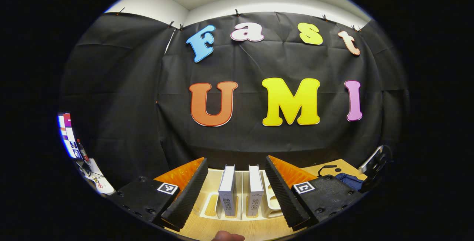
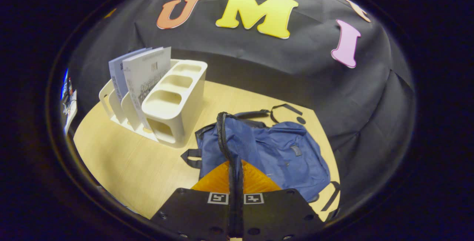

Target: Open the schoolbag, grab two books from the bookshelf and put them into the schoolbag.

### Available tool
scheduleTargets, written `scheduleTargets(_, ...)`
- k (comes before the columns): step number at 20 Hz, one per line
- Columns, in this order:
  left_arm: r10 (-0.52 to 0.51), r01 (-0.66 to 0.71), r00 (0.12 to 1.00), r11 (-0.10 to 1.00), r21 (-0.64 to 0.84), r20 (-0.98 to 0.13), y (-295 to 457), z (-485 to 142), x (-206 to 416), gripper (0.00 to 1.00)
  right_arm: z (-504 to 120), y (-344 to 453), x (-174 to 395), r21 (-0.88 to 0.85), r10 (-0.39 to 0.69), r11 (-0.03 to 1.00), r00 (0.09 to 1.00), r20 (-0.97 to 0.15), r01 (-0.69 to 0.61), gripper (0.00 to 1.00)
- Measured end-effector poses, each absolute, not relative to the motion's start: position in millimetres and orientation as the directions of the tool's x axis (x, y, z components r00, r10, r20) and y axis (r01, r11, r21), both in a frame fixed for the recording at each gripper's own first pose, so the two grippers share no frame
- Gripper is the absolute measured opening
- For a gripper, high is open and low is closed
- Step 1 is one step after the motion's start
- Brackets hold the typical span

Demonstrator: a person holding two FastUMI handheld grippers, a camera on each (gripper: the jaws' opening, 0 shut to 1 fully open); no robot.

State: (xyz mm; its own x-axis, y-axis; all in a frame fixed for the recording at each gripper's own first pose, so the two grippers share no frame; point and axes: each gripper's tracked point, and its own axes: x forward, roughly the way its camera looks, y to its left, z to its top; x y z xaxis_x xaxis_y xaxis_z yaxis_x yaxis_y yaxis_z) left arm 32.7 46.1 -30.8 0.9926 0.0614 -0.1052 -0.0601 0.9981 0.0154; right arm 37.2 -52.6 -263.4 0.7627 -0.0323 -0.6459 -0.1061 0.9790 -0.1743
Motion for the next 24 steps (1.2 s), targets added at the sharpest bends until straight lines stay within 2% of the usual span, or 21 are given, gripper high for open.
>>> scheduleTargets(8, -0.048, 0.031, 0.962, 0.997, -0.067, -0.267, 31.0, -48.3, 79.8, 0.97, -194.1, -133.2, 40.1, -0.199, -0.074, 0.978, 0.804, -0.590, -0.056, 0.00)
scheduleTargets(11, -0.090, 0.055, 0.920, 0.993, -0.101, -0.381, 26.9, -65.5, 95.0, 0.97, -180.2, -162.2, 43.5, -0.181, -0.081, 0.983, 0.806, -0.587, -0.033, 0.02)
scheduleTargets(15, -0.150, 0.064, 0.817, 0.983, -0.172, -0.557, 20.5, -95.3, 107.6, 0.97, -164.6, -203.7, 53.2, -0.182, -0.082, 0.983, 0.808, -0.583, -0.031, 0.00)
scheduleTargets(19, -0.218, 0.083, 0.668, 0.972, -0.220, -0.712, 5.3, -120.9, 126.4, 0.98, -159.6, -236.1, 59.9, -0.163, -0.077, 0.986, 0.807, -0.586, -0.025, 0.00)
scheduleTargets(24, -0.208, 0.089, 0.470, 0.978, -0.189, -0.858, -8.4, -158.2, 144.3, 0.99, -166.2, -254.5, 61.0, -0.115, -0.062, 0.993, 0.804, -0.592, -0.008, 0.00)
